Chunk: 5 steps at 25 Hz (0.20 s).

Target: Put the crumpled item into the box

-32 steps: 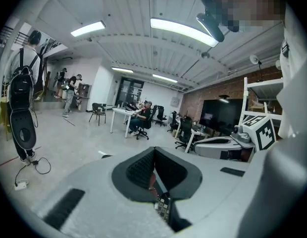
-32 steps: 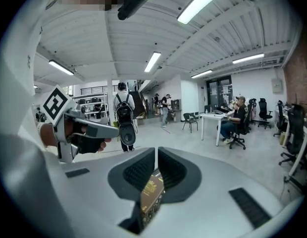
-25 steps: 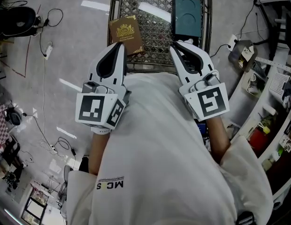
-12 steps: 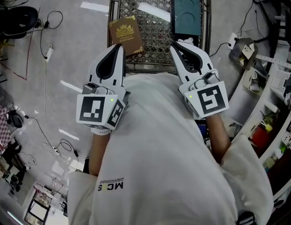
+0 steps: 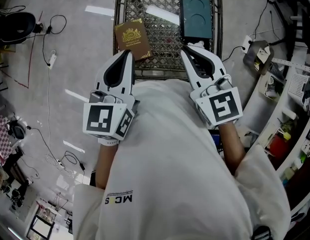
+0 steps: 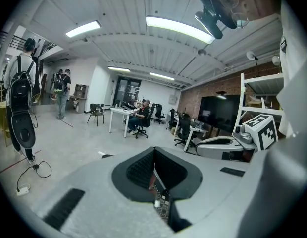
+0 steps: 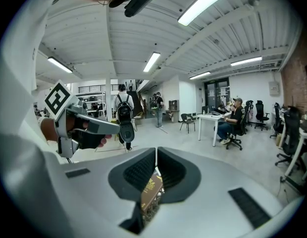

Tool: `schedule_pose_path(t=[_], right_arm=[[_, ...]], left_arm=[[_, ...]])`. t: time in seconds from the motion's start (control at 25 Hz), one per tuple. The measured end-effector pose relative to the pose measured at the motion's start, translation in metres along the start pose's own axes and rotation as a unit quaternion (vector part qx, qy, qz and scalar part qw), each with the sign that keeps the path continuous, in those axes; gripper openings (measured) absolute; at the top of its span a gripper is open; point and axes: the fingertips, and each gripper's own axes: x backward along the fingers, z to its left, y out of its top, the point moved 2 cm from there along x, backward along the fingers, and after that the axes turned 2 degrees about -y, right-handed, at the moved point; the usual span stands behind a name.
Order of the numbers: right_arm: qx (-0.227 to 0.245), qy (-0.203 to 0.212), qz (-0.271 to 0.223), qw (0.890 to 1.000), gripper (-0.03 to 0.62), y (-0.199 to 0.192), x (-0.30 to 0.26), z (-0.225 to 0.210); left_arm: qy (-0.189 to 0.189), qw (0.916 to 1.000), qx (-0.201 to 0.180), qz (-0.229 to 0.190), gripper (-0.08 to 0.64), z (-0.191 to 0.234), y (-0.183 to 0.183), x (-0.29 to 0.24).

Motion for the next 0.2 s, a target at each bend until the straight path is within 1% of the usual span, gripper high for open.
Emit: schedule_pose_path(t=[0.2], right_arm=[[-0.004,-0.001,0.005,1.0,0.028,-0.0031,0.0004,-0.0038]], left_arm=[[0.002,1.0,0.002,-0.002,0.02,-0.0034,0.0027,0.0001]])
